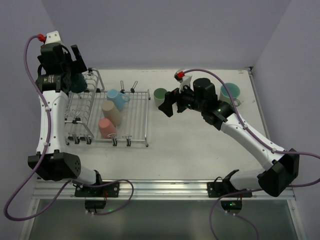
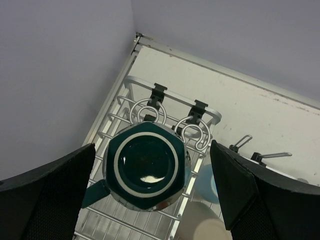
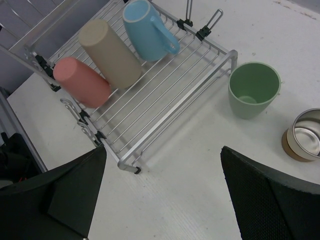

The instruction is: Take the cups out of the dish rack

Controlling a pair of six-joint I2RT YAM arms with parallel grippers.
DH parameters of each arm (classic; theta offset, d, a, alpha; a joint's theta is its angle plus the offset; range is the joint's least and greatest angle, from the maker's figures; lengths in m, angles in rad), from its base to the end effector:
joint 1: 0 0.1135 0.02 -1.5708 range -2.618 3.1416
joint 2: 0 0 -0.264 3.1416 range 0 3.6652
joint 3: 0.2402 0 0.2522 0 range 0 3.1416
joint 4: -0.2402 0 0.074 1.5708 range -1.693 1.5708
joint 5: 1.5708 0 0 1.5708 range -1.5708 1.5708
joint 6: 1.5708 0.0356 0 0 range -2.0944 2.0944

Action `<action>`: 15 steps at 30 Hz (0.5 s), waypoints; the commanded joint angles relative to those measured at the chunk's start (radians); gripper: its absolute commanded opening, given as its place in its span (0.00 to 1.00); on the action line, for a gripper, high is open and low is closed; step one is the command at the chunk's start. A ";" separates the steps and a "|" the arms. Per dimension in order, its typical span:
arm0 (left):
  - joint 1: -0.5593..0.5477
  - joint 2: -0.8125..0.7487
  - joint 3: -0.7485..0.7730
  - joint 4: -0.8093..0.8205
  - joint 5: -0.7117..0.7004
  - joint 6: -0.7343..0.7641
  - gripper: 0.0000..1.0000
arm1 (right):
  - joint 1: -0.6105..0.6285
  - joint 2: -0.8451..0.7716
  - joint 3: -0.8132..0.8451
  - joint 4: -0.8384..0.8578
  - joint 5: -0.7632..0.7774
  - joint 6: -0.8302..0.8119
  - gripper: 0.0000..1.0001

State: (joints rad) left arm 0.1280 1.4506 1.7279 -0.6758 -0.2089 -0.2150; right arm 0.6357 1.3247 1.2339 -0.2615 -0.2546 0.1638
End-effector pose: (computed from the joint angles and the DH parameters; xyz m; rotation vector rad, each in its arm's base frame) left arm 0.3044 0.0466 0.4581 -0.4685 1.9064 0.1486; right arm 0.2416 0.1894 0.3697 -0.6356 1.8862 0.7721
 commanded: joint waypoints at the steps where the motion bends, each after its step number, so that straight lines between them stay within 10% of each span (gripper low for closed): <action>1: 0.018 0.014 0.030 0.001 0.091 0.063 1.00 | 0.001 0.002 0.010 0.047 -0.020 0.002 0.99; 15: 0.030 0.039 -0.045 0.027 0.080 0.089 1.00 | 0.002 0.010 0.009 0.044 -0.032 -0.004 0.99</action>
State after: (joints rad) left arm 0.1493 1.4906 1.6955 -0.6670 -0.1455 -0.1616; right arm 0.6357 1.3361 1.2339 -0.2611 -0.2607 0.1635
